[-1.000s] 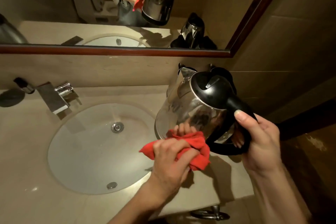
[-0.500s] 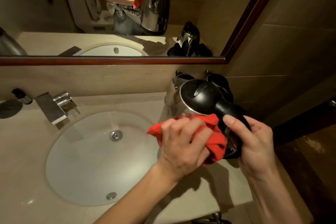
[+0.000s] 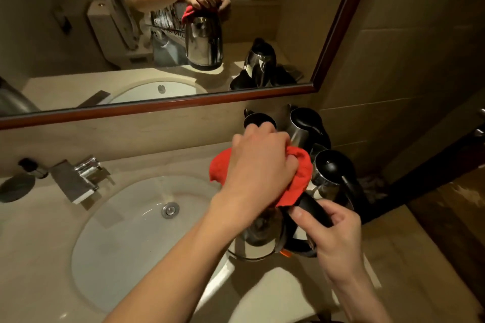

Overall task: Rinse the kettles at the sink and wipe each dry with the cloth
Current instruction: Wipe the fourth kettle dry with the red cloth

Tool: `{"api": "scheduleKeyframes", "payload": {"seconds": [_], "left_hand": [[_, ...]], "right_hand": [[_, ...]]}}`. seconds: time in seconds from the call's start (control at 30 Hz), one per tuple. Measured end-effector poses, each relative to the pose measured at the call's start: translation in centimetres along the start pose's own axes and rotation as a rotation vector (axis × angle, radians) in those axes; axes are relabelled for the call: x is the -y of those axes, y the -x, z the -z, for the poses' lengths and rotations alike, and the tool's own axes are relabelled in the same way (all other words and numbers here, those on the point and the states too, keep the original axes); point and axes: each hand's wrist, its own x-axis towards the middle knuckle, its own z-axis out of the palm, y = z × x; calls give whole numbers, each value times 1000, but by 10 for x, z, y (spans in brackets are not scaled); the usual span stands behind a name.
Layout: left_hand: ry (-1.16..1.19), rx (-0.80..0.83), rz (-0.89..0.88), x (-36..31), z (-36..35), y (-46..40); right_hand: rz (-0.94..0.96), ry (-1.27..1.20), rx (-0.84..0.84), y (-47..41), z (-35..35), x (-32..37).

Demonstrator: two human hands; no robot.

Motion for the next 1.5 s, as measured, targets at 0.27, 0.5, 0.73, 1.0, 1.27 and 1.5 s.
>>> {"api": "scheduleKeyframes", "payload": {"seconds": [0.27,0.5,0.73,1.0,1.27,1.5], "left_hand": [[284,-357,-125,18,-41,75],[769,-344,495,49,-92,113],[934,-96,576,66,-120,79],[790,68,514,91,-146,39],[801,126,498,107,-160,27],[792,92,514,118,-167,31]], "right_hand": [[-67,-38,-88,4,3,-25],[-126,47,-163,1,10,-48],[-186,86,-252,-9,15,-73],[-146,166,-395,-25,3,-97],[-158,23,-498,-28,-17,-118],[-146,43,-475,-29,-30,-123]]}}
